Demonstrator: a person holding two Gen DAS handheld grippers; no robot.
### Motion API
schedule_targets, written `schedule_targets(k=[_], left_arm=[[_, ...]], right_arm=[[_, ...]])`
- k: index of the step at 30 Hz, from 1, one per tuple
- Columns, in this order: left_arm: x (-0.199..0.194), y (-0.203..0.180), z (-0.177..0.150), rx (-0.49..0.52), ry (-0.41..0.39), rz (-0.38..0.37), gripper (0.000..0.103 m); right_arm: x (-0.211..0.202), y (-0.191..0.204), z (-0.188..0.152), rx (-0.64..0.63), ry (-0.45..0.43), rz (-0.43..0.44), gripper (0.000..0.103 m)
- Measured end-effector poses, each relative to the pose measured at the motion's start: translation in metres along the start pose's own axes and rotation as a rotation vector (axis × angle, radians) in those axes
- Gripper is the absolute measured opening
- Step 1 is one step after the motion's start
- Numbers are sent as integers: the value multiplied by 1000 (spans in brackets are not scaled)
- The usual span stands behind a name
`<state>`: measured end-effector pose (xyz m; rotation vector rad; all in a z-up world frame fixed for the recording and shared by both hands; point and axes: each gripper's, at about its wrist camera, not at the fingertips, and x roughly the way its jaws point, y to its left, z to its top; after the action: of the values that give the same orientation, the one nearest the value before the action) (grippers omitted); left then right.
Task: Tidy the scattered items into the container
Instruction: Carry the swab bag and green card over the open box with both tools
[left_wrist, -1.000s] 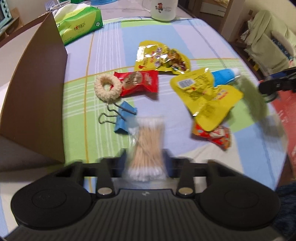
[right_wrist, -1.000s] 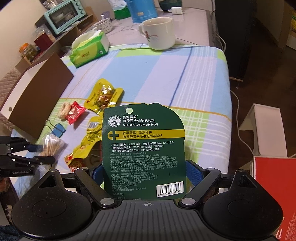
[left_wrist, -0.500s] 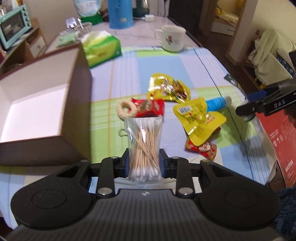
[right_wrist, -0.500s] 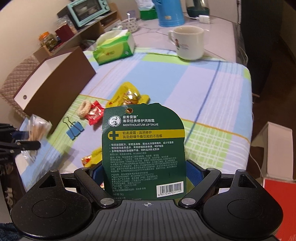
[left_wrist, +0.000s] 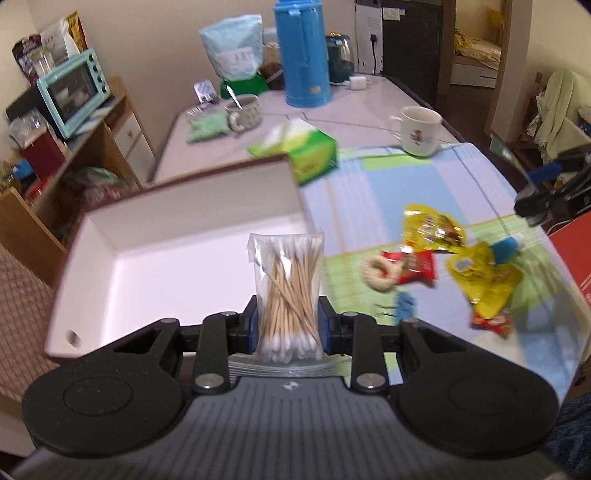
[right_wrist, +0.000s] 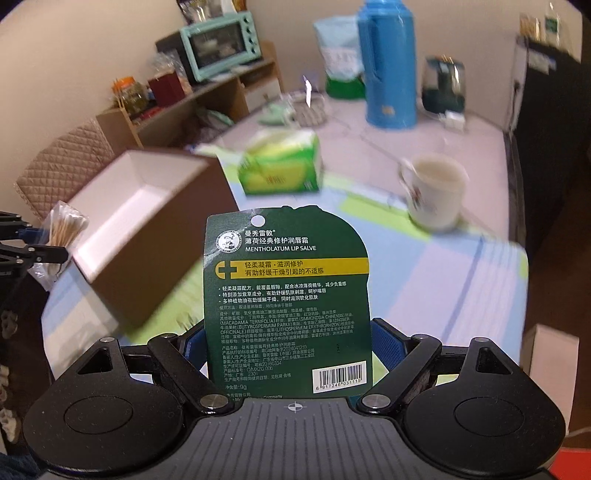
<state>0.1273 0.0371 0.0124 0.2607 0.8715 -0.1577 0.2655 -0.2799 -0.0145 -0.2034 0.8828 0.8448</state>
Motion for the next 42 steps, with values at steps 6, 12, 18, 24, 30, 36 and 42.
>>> schedule_targets(k=[6,12,18,24,30,36,42], left_arm=[[2,63,11,48,-22,28,26],[15,109,13,80,-19,20,26],[25,141,12,118,-1,-6,26],[47,162,15,238,61,-11,26],[83,169,16,349,119,-37,26],[121,168,13,440,159,-86,26],[154,168,9,467,194,-125,27]], right_arm=[[20,69,49,-53,-55,52,86],[61,134,88,-95,-48,107,86],[101,172,111,-128,15,136,86],[134,198,127,-212,104,148,86],[175,205,133,-261,196,143,86],[223,199,137,-262,278,120,86],[256,189,130,-251,334,106,86]])
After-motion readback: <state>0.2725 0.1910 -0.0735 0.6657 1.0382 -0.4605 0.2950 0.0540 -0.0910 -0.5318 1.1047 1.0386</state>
